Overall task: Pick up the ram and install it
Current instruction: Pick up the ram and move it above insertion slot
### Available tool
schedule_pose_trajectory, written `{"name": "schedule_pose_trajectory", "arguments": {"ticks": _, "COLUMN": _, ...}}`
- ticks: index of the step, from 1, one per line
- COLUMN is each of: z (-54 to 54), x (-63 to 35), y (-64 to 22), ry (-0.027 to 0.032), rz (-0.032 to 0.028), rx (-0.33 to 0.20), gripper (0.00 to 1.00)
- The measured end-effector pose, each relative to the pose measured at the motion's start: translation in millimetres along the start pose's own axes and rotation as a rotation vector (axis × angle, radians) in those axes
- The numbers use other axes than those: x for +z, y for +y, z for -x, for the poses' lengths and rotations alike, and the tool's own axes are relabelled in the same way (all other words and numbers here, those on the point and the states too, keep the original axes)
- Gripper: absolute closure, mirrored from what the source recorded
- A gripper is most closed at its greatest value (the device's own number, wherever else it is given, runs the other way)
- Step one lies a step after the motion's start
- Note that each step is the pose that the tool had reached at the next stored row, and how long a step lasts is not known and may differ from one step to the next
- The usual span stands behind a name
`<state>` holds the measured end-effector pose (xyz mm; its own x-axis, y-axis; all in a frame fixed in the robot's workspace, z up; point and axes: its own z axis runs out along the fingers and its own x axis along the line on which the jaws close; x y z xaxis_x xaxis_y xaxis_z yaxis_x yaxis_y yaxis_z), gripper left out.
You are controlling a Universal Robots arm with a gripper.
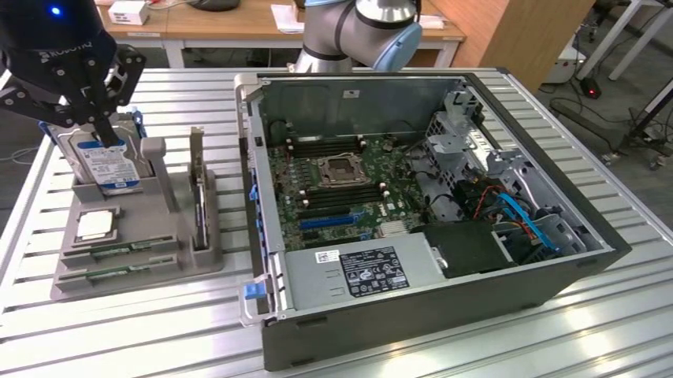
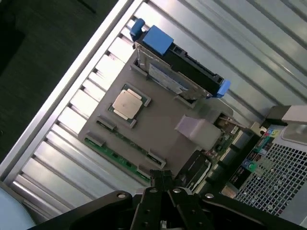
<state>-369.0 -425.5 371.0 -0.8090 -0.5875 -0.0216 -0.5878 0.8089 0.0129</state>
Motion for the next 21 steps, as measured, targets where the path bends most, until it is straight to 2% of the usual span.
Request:
{"name": "schedule_pose_trajectory", "arguments": {"ticks": 14, "z": 0.0, "x": 0.7, "y": 0.0, "ry": 0.0031, "rz": 0.0051, "rx": -0.234, "gripper": 0.91}}
{"name": "schedule_pose_trajectory", "arguments": {"ticks": 21, "z": 0.0, "x": 0.8, "y": 0.0, "ry": 0.0039, "rz": 0.0066, "rx": -0.305, "gripper": 0.91}}
